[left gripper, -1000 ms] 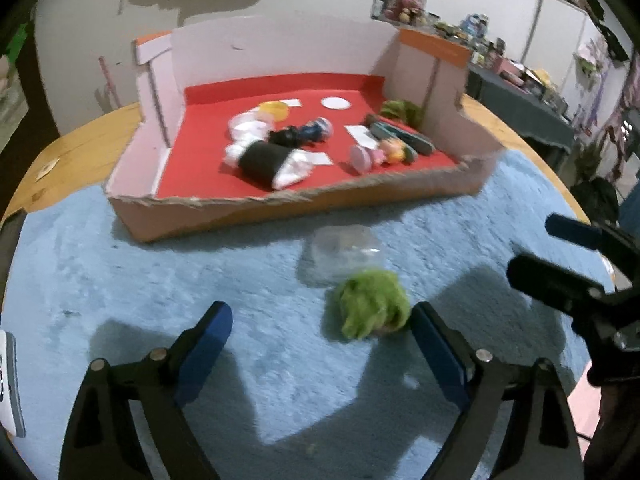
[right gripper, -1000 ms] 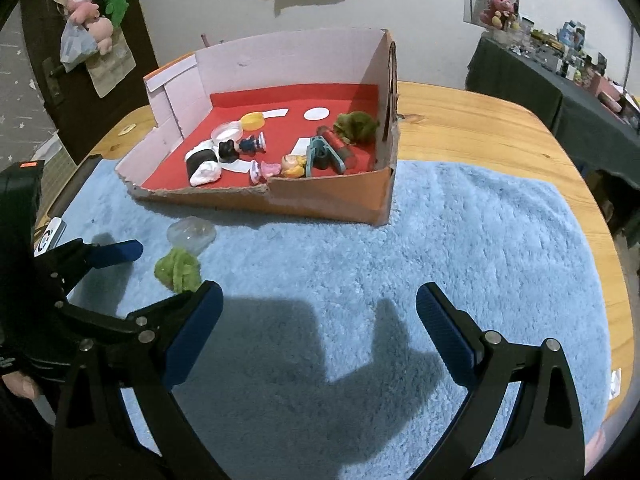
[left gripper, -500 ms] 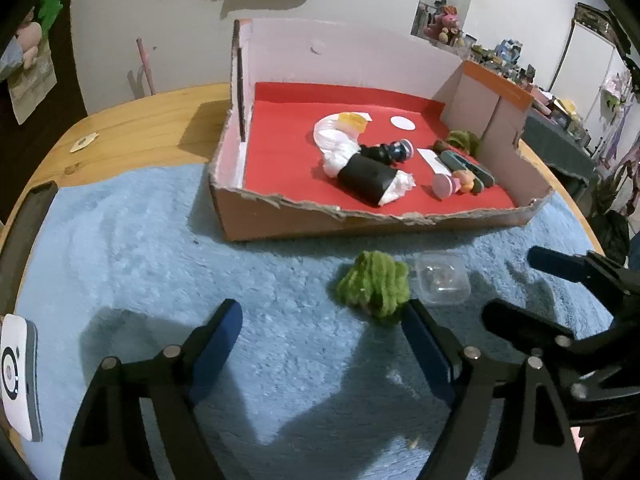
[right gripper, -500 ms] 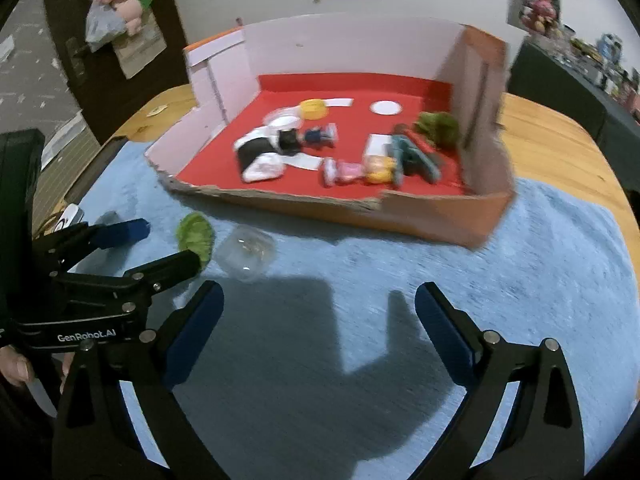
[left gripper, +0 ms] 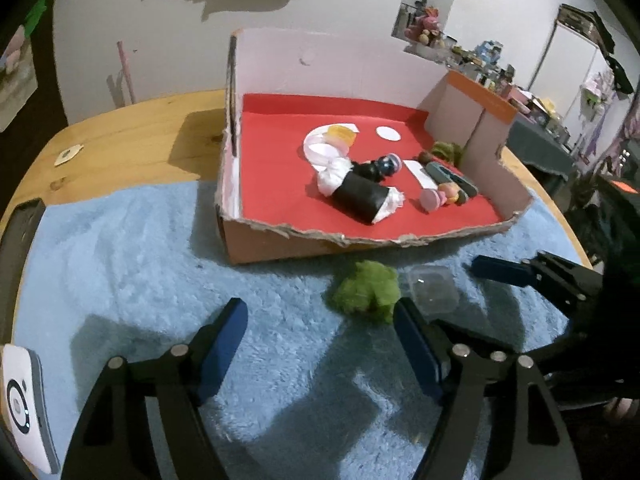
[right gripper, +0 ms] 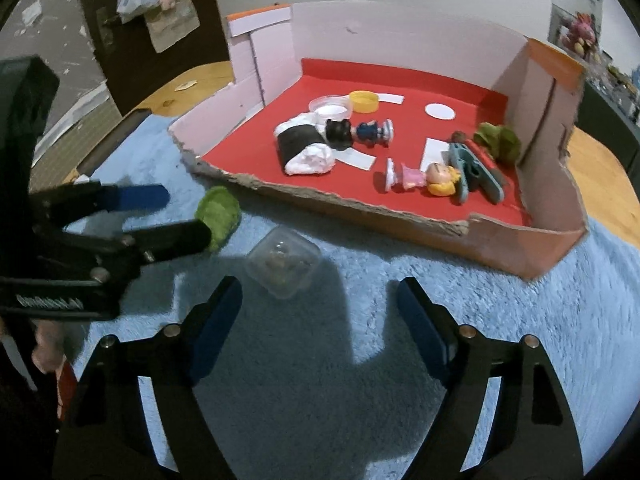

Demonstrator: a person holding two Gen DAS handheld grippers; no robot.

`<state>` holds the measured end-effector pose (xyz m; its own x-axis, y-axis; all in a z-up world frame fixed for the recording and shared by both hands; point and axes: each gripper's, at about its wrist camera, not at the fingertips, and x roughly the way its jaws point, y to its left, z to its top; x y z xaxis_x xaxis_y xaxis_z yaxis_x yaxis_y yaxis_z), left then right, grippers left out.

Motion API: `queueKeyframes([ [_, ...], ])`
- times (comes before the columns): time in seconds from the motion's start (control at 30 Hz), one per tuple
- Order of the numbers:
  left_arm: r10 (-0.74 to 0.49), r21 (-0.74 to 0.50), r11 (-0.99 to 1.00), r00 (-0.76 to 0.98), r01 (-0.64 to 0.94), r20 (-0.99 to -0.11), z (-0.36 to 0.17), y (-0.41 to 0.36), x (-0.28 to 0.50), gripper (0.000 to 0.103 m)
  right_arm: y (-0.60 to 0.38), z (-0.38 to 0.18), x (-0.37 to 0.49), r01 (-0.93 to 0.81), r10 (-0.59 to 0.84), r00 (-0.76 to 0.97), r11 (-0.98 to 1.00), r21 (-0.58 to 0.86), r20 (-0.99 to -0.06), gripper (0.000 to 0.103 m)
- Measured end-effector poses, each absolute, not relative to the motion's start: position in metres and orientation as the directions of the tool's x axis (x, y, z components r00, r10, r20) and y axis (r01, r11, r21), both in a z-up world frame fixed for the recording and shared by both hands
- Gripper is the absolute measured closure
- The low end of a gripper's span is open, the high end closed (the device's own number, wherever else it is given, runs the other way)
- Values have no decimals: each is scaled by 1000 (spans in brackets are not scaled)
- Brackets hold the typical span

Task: Organize objects
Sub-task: 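Reach the left tool toward the green fuzzy ball while the right tool approaches the clear cup, then grasp the green fuzzy ball with the left tool while the right tool grasps the clear cup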

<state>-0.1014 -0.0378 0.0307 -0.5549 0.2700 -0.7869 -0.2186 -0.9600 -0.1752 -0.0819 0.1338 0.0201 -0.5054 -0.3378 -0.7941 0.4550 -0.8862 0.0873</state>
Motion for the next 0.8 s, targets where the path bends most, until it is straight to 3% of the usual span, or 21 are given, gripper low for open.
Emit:
queueKeyframes([
  [0.23,277,-180,-958,-550,-224,-788,30,-31,-105,26,120,15,-89,422,-253,-553,-907,-4,-794,23],
  [0.4,294,-175,-949,-542,-261,-788,28,-23,-106,26,152,20,-90,313,-216,-584,-949,28,-783,25],
  [0.53,314,-167,-937,-527,-307,-790,27,-13,-108,27,159,22,-90,324,-240,-578,-945,50,-780,25],
  [0.73,327,-174,-928,-498,-328,-804,23,-12,-112,32,144,18,-94,377,-250,-571,-926,21,-782,32],
  [0.8,332,-184,-927,-488,-326,-807,21,-12,-115,40,141,19,-95,386,-255,-570,-922,20,-781,38],
])
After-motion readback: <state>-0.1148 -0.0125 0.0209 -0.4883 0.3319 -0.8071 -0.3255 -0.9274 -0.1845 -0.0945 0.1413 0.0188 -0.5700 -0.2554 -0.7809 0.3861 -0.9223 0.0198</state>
